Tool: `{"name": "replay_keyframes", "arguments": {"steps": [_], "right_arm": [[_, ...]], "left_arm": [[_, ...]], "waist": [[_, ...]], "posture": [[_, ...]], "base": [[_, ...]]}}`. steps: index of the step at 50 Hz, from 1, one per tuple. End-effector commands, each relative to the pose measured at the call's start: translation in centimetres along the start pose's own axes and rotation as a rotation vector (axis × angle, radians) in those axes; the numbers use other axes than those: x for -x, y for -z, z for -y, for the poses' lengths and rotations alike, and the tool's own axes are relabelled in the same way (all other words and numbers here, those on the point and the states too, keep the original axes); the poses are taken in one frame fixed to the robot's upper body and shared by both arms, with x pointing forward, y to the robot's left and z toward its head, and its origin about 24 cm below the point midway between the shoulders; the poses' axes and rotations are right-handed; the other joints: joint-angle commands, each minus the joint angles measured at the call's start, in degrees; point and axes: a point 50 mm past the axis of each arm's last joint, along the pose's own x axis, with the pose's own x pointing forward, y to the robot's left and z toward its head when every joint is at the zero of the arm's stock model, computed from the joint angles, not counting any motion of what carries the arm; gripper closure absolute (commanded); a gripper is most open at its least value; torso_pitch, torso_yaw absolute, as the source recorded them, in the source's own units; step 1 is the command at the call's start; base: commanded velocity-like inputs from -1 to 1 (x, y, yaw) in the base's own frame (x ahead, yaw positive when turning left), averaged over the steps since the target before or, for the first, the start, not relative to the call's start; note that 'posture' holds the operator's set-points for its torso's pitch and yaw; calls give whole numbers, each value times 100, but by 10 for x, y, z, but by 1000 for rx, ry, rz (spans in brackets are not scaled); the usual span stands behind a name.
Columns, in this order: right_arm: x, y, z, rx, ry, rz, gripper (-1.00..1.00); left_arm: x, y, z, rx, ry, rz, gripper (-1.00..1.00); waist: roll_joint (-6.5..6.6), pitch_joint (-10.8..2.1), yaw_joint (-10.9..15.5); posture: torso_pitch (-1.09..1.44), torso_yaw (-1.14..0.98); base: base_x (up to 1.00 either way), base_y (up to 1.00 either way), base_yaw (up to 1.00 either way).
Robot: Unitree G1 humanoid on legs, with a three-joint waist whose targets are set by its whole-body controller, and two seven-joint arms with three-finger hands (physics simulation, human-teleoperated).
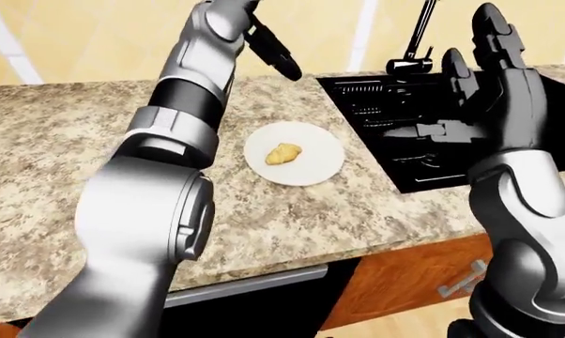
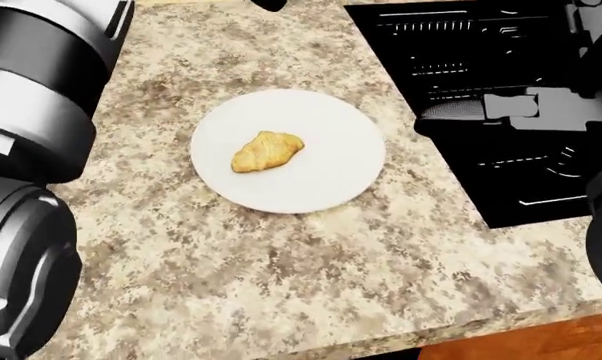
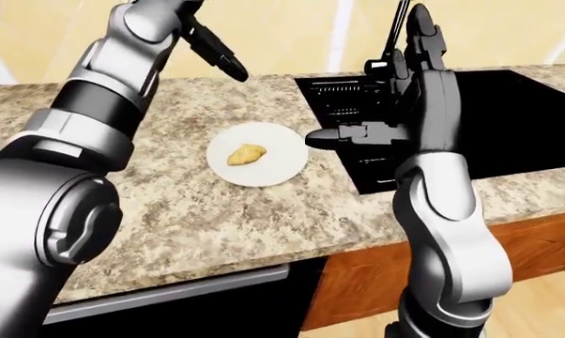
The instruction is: Place the pastries on the plates.
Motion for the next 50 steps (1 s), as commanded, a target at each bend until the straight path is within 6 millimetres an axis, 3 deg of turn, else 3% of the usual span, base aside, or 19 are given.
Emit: {"name": "replay_keyframes", "arguments": {"steps": [1,4,5,6,7,11,20,21,22,24,27,31,33,34,37,44,47,48,50], "right_arm": [[-1,-13,2,12,11,76,-100],[-2,-13,-1,10,6,77,-100],[-2,-14,-1,9,7,78,-100],[-2,-14,-1,9,6,78,-100],[-2,-14,-2,11,2,78,-100],[-4,-14,-4,11,-1,77,-100],[-7,-14,-8,3,-6,80,-100],[-7,-14,-8,3,-6,81,-100],[-7,-15,-8,-1,-6,85,-100],[-7,-15,-8,-1,-8,88,-100],[-7,-15,-10,2,-18,95,-100],[-8,-16,-11,7,-24,104,-100],[-8,-16,-11,8,-24,110,-100],[-8,-17,-11,9,-24,110,-100],[-9,-19,-10,12,-22,116,-100],[-9,-19,-10,13,-17,120,-100],[-8,-19,-10,14,-19,121,-100],[-8,-18,-10,15,-19,122,-100],[-8,-18,-11,16,-21,123,-100]], "left_arm": [[2,-21,-17,-2,-62,80,-100],[5,-22,-28,37,-100,107,-100],[7,-21,-32,39,-109,113,-100],[8,-21,-35,39,-121,121,-100],[9,-20,-38,64,-147,137,-100],[14,-19,-45,82,-188,172,-100],[30,-25,-55,151,-246,232,-100],[32,-24,-56,157,-259,238,-100],[35,-21,-59,180,-282,244,-100],[41,-18,-61,206,-309,258,-100],[54,-12,-63,254,-349,278,-100],[69,-4,-67,287,-365,267,-100],[77,-1,-72,302,-396,277,-100],[79,1,-72,302,-394,277,-100],[88,9,-70,337,-404,270,-100],[104,26,-62,385,-403,236,-100],[111,29,-62,399,-419,222,-100],[112,32,-62,396,-424,212,-100],[116,31,-63,415,-429,220,-100]], "waist": [[30,-127,-39],[-295,-105,-29],[-562,-157,-22],[-650,-246,32],[-469,-131,-41],[-266,-145,22],[30,27,144],[157,79,160],[409,4,201],[380,107,177],[420,-62,102],[100,114,138],[-210,129,192],[-498,45,201],[-268,279,215],[210,300,181],[523,235,174],[347,287,187],[449,147,116]], "posture": [[0,0],[0,0],[0,0],[0,0],[0,0],[0,0],[0,0],[0,0],[0,0],[0,0],[0,0],[0,0],[0,0],[0,0],[0,0],[0,0],[0,0],[0,0],[0,0]], "base": [[-34,-39,0],[-33,-39,0],[-34,-40,0],[-34,-40,0],[-34,-38,0],[-33,-39,0],[-32,-42,0],[-12,-53,0],[0,-55,0],[0,-55,0],[0,-51,0],[6,-40,0],[17,-36,0],[29,-48,0],[33,-50,0],[38,-50,0],[40,-49,0],[39,-50,0],[39,-50,0]]}}
